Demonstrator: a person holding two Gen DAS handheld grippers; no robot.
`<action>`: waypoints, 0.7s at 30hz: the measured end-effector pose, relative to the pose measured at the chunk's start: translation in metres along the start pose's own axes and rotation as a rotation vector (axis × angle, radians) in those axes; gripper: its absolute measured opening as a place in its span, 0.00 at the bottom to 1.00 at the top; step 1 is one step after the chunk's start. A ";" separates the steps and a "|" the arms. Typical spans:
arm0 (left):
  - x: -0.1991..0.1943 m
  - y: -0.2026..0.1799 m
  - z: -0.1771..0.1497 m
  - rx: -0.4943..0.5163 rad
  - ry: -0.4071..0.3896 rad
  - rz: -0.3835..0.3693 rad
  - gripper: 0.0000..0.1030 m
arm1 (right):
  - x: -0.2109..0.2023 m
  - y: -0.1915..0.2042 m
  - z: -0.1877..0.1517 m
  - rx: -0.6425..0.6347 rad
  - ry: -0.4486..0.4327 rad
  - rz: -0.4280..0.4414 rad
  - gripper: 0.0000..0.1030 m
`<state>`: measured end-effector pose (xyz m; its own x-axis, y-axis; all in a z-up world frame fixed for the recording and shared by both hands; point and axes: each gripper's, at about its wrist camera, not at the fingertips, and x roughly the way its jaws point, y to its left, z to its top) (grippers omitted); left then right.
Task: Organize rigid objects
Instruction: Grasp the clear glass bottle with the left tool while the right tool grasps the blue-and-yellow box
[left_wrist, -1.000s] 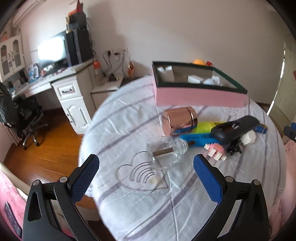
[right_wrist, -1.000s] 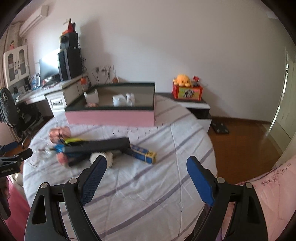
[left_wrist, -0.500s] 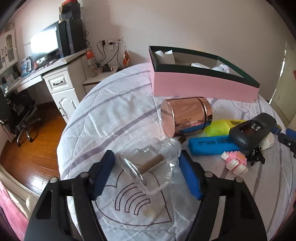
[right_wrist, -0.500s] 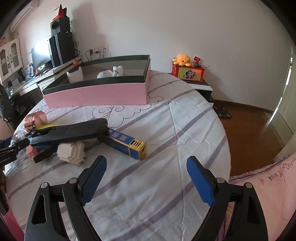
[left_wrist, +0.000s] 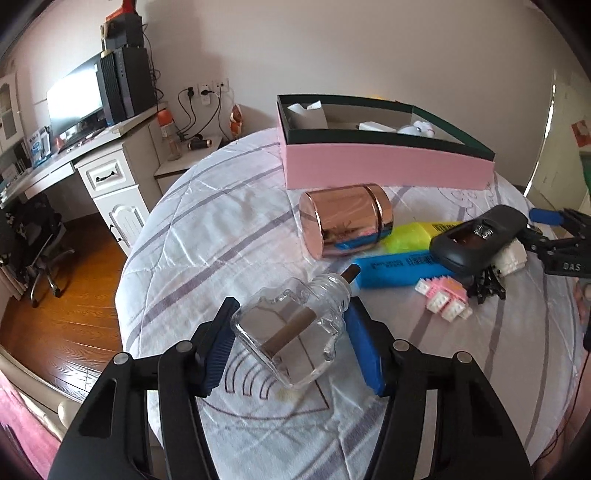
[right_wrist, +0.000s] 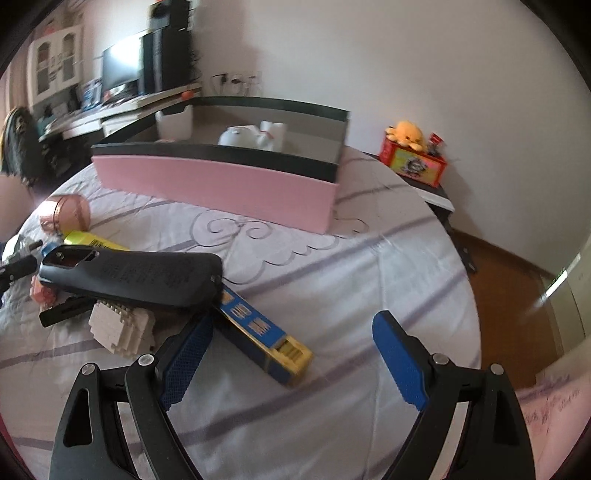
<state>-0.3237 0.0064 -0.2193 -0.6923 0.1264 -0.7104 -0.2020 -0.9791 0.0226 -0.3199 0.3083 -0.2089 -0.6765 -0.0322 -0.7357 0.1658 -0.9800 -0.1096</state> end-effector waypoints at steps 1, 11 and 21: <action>-0.001 -0.001 -0.001 0.002 0.000 -0.004 0.58 | 0.003 0.002 0.001 -0.010 0.008 0.009 0.87; -0.012 -0.007 -0.010 0.010 0.005 -0.018 0.58 | -0.017 0.012 -0.017 0.036 0.025 0.158 0.17; -0.008 -0.008 -0.010 -0.004 0.017 -0.026 0.58 | -0.020 0.032 -0.020 0.063 0.014 0.119 0.34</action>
<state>-0.3091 0.0110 -0.2209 -0.6751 0.1490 -0.7225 -0.2169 -0.9762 0.0014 -0.2863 0.2814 -0.2110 -0.6444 -0.1467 -0.7505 0.1988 -0.9798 0.0208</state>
